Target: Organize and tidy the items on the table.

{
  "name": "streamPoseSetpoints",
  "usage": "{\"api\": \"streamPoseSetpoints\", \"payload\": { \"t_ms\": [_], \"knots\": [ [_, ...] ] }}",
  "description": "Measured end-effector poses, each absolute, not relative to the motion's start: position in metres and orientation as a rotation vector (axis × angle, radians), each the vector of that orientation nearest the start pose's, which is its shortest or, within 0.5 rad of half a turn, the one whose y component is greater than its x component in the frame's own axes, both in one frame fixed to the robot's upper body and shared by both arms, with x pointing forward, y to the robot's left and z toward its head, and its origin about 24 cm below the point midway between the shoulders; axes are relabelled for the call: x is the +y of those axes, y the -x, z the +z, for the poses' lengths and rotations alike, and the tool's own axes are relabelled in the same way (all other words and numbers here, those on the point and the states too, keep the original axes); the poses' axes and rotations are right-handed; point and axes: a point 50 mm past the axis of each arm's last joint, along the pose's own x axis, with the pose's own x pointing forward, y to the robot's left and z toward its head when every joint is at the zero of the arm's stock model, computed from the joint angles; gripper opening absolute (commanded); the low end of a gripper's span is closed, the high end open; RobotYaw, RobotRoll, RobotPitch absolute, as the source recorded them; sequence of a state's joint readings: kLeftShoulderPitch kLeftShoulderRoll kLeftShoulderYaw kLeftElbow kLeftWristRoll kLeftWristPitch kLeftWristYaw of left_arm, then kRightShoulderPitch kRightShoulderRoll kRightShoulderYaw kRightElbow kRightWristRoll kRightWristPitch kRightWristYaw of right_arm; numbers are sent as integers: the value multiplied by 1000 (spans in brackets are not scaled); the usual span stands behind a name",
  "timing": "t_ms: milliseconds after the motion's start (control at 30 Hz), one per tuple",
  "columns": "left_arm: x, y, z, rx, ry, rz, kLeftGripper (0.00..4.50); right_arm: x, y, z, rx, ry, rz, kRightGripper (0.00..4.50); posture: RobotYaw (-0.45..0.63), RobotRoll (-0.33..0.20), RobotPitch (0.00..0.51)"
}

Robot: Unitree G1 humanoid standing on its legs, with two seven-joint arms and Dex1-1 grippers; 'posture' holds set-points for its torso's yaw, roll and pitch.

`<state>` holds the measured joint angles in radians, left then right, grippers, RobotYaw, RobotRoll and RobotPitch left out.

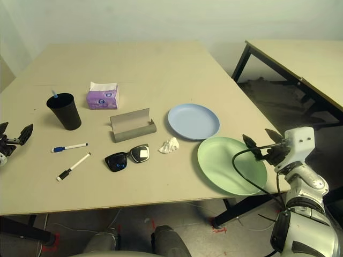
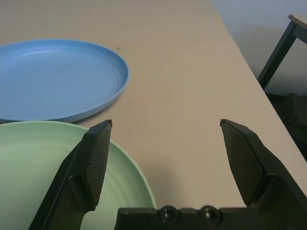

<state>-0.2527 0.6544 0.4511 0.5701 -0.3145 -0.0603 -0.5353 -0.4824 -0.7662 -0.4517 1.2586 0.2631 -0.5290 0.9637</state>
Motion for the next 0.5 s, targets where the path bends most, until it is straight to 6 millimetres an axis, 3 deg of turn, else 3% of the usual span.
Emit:
{"api": "streamPoseSetpoints", "payload": {
  "t_ms": [500],
  "knots": [
    [372, -270, 102, 5, -121, 52, 4467, -398, -248, 80, 43, 205, 151, 4500, -27, 0, 11]
  ]
}}
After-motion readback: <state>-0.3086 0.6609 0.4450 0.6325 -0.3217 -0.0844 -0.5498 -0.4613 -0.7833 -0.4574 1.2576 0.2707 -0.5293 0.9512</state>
